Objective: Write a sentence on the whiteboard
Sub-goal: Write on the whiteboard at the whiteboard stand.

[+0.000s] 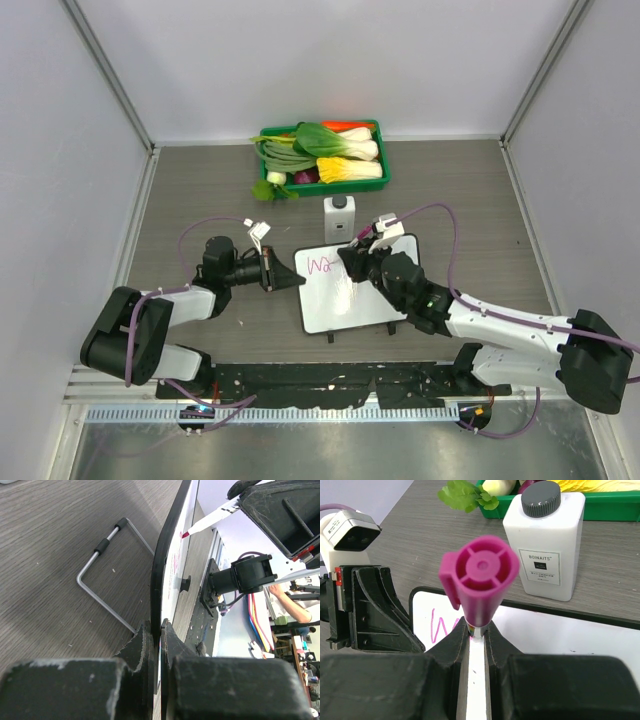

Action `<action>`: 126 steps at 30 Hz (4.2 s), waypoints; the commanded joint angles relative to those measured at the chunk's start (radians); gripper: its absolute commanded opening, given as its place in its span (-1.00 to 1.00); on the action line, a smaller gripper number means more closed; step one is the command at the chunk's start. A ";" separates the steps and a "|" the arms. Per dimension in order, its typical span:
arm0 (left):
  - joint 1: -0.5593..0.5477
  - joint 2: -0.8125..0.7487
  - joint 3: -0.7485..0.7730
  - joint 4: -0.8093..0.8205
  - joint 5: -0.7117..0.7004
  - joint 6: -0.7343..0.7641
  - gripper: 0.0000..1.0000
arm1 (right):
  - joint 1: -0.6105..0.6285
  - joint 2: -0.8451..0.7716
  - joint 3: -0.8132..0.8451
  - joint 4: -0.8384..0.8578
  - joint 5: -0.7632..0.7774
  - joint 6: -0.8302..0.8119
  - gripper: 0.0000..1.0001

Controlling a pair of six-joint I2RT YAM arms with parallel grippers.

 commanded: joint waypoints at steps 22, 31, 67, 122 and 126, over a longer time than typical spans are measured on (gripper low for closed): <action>-0.016 0.010 0.022 0.001 -0.025 0.047 -1.00 | 0.000 -0.030 -0.053 -0.008 0.027 0.028 -0.98; -0.016 0.008 0.022 -0.001 -0.024 0.047 -1.00 | 0.000 -0.007 -0.010 0.045 0.074 -0.015 -0.98; -0.017 0.013 0.025 0.001 -0.022 0.047 -1.00 | -0.002 -0.103 -0.007 0.015 0.040 0.010 -0.97; -0.023 0.014 0.025 -0.001 -0.021 0.048 -1.00 | -0.002 -0.086 -0.043 -0.020 0.113 0.022 -0.98; -0.023 0.014 0.026 -0.001 -0.019 0.048 -1.00 | 0.000 -0.105 -0.072 -0.063 0.086 0.037 -0.98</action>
